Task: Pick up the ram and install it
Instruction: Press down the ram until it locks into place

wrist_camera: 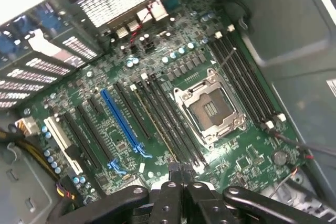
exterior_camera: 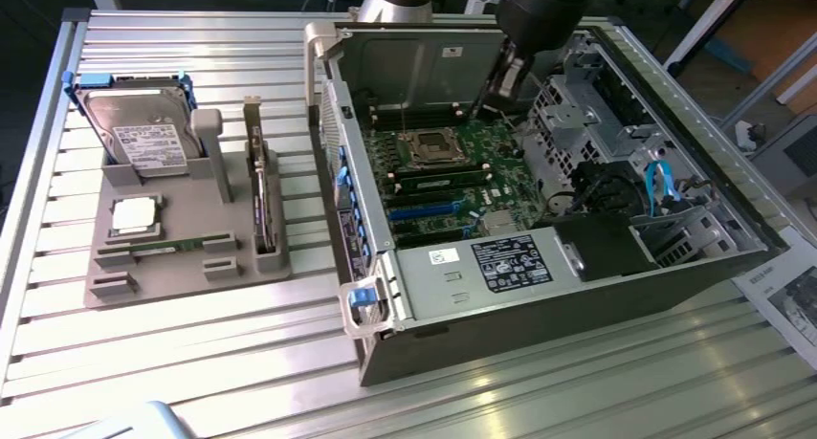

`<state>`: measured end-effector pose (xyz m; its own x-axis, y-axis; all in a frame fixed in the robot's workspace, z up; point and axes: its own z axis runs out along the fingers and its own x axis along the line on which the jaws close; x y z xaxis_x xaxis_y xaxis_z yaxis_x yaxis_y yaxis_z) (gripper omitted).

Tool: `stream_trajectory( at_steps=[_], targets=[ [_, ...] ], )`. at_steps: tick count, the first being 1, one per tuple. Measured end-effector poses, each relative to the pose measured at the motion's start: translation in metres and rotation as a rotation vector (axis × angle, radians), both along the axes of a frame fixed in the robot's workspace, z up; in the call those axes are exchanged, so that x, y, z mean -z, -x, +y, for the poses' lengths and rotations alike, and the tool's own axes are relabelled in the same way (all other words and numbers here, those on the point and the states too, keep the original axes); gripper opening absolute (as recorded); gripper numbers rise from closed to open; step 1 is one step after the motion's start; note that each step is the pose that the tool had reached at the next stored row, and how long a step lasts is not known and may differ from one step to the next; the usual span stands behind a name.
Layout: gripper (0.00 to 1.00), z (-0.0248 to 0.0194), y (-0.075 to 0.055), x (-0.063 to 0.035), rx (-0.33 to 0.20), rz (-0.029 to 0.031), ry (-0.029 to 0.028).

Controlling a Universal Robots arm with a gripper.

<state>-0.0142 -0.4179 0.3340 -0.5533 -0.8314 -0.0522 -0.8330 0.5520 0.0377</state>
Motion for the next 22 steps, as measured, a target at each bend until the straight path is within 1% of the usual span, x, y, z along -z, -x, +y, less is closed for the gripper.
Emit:
stream_trajectory(
  at_steps=[5, 12, 22],
  targets=[
    [0.1, 0.0, 0.0, 0.0, 0.089, 0.0, -0.0001],
    [0.1, 0.0, 0.0, 0.0, 0.257, 0.0, 0.0],
    [0.1, 0.0, 0.0, 0.0, 0.474, 0.0, 0.0]
  ],
)
